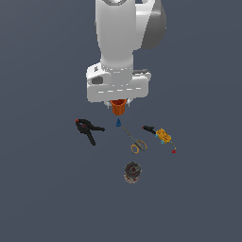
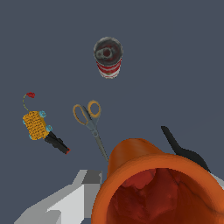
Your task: Pick up a designated object from a clutter of objects.
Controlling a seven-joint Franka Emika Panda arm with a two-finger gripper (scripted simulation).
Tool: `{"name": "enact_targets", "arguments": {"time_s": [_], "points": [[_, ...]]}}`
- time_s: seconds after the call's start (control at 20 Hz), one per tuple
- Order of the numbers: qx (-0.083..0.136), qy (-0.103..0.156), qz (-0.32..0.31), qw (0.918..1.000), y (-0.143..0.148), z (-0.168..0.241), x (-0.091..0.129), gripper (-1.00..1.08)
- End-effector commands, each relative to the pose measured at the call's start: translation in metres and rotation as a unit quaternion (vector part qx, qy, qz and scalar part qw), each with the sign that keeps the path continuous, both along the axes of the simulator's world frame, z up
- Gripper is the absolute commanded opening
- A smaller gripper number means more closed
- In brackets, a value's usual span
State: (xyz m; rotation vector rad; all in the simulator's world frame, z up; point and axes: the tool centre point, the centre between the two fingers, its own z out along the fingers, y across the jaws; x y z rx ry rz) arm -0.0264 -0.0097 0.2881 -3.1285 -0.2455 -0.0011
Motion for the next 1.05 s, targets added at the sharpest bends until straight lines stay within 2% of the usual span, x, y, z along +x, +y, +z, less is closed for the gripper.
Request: {"name": "enact_targets", "arguments": {"time_s": [0.0, 0.5, 1.0], "points": [[0.000, 0.000, 0.000, 1.0000, -0.016, 0.022, -0.004, -1.00], [-0.001, 0.000, 0.000, 1.0000, -0.060, 0.078, -0.010, -1.00], [-0.002, 0.000, 0.000, 1.0000, -0.066, 0.086, -0.009, -1.00]]}}
